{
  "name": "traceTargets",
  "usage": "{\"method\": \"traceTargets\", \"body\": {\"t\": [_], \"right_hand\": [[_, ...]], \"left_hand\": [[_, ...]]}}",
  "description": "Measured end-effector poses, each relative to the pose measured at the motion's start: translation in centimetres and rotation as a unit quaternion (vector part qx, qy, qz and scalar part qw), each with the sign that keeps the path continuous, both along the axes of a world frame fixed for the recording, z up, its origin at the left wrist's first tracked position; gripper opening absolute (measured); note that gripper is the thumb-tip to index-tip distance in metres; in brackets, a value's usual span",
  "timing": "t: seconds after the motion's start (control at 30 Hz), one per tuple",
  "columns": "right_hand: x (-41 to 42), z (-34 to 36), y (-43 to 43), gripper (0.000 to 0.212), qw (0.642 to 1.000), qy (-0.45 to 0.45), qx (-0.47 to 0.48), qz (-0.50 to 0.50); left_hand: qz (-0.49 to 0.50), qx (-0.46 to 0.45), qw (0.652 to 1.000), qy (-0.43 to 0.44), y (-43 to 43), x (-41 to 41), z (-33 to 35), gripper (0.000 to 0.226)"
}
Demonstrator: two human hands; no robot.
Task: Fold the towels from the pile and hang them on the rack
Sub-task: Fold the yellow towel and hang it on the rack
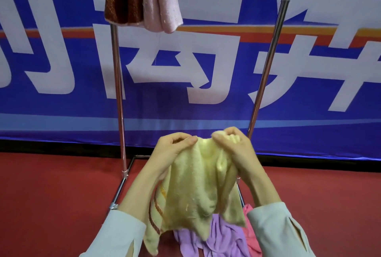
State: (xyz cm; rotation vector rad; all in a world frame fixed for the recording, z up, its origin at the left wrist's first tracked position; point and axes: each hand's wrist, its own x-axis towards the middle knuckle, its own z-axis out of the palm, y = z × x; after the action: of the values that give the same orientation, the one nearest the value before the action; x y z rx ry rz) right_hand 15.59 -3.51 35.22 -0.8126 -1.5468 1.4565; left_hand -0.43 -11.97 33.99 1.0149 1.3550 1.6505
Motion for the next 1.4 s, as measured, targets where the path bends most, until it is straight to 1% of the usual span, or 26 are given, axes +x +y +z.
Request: {"method": "traceTargets", "body": {"t": [0.07, 0.1, 0.13, 0.17, 0.23, 0.3, 0.37, 0.4, 0.47, 0.57, 0.6, 0.63, 0.73, 0.83, 0.87, 0.93, 1.03, 1.1, 1.13, 1.2, 1.23, 1.27, 1.3, 1.33, 1.4], "right_hand": [[-0.4, 0.0, -0.6, 0.027, 0.992, -0.059, 0.017, 0.110], [-0.5, 0.0, -0.8, 0.027, 0.986, -0.076, 0.021, 0.149], [-0.6, 0.0, -1.0, 0.022, 0.982, -0.085, 0.028, 0.165], [-0.6, -0.1, -1.1, 0.017, 0.983, -0.087, 0.038, 0.159], [-0.6, -0.1, -0.9, 0.020, 0.991, -0.077, 0.050, 0.098], [-0.5, -0.2, -0.6, 0.016, 0.998, -0.028, 0.043, 0.030], [-0.1, -0.1, 0.0, 0.009, 0.998, 0.037, 0.009, -0.041], [0.2, 0.0, 0.3, 0.008, 0.995, 0.062, -0.012, -0.071], [0.7, 0.0, 0.9, 0.010, 0.993, 0.073, -0.022, -0.092], [0.3, -0.4, 0.8, 0.026, 0.997, 0.002, 0.032, -0.071], [0.1, -0.5, 0.5, 0.030, 0.997, -0.020, 0.045, -0.059], [-0.2, -0.6, 0.4, 0.032, 0.998, -0.030, 0.049, -0.030], [-0.6, -0.6, -0.3, 0.037, 0.993, -0.059, 0.051, 0.093], [-0.9, -0.7, -0.6, 0.032, 0.979, -0.121, 0.081, 0.144], [-1.0, -0.9, -0.6, 0.030, 0.980, -0.119, 0.078, 0.139], [-0.7, -0.8, -0.3, 0.028, 0.990, -0.091, 0.047, 0.097], [0.3, -0.3, 0.3, 0.018, 0.999, -0.020, -0.033, 0.022], [0.7, -0.3, 0.7, 0.015, 0.996, 0.013, -0.086, -0.010], [0.6, -0.3, 0.7, 0.013, 0.995, 0.018, -0.099, -0.019], [-0.2, -0.6, 0.6, 0.009, 0.994, -0.004, -0.097, -0.043], [-0.7, -0.9, 0.6, 0.009, 0.994, -0.019, -0.089, -0.065], [-1.3, -1.1, 0.6, 0.012, 0.992, -0.030, -0.083, -0.093], [-1.7, -1.3, 0.5, 0.015, 0.989, -0.040, -0.071, -0.121], [-2.1, -1.3, 0.5, 0.018, 0.986, -0.052, -0.060, -0.146], [-2.5, -1.1, 0.5, 0.016, 0.980, -0.064, -0.061, -0.179]], "left_hand": [[-0.003, 0.014, 1.000, 0.013, 0.1, 0.9, 0.5, 0.009], [-0.001, 0.019, 0.999, 0.031, 0.2, 1.1, 0.6, 0.009], [0.003, 0.022, 0.998, 0.056, 0.2, 1.2, 0.8, 0.010], [0.007, 0.023, 0.996, 0.080, 0.2, 1.1, 0.8, 0.011], [0.005, 0.011, 0.993, 0.113, 0.2, 0.6, 0.6, 0.012], [-0.012, -0.025, 0.988, 0.154, 0.1, 0.0, 0.1, 0.017], [-0.011, -0.056, 0.980, 0.188, 0.0, -0.4, -0.5, 0.022], [0.005, -0.061, 0.982, 0.178, -0.1, -0.6, -0.6, 0.024], [0.039, -0.046, 0.992, 0.115, -0.3, -1.0, -0.7, 0.022], [0.031, -0.009, 0.999, 0.021, -0.4, -0.6, 0.0, 0.015], [0.022, 0.000, 1.000, 0.014, -0.4, -0.3, 0.2, 0.014], [0.018, 0.007, 1.000, 0.025, -0.3, 0.0, 0.4, 0.013], [0.010, 0.025, 0.996, 0.082, 0.0, 0.8, 0.6, 0.009], [-0.016, 0.027, 0.996, 0.084, 0.1, 1.0, 0.6, 0.012], [-0.024, 0.022, 0.996, 0.082, 0.1, 0.8, 0.5, 0.014], [-0.017, -0.004, 0.996, 0.087, 0.0, 0.2, 0.3, 0.017], [0.004, -0.068, 0.992, 0.108, 0.0, -1.2, -0.4, 0.029], [0.016, -0.067, 0.995, 0.076, -0.1, -1.5, -0.8, 0.033], [0.021, -0.049, 0.998, 0.045, -0.1, -1.3, -0.8, 0.028], [0.008, -0.015, 0.999, -0.037, 0.1, 0.0, -0.4, 0.016], [-0.016, -0.003, 0.997, -0.072, 0.3, 0.8, -0.2, 0.014], [-0.046, 0.002, 0.996, -0.080, 0.5, 1.5, -0.1, 0.010], [-0.076, -0.004, 0.995, -0.062, 0.6, 2.1, 0.2, 0.012], [-0.101, -0.016, 0.994, -0.034, 0.7, 2.7, 0.3, 0.020], [-0.124, -0.039, 0.992, -0.001, 0.7, 3.3, 0.3, 0.027]]}}
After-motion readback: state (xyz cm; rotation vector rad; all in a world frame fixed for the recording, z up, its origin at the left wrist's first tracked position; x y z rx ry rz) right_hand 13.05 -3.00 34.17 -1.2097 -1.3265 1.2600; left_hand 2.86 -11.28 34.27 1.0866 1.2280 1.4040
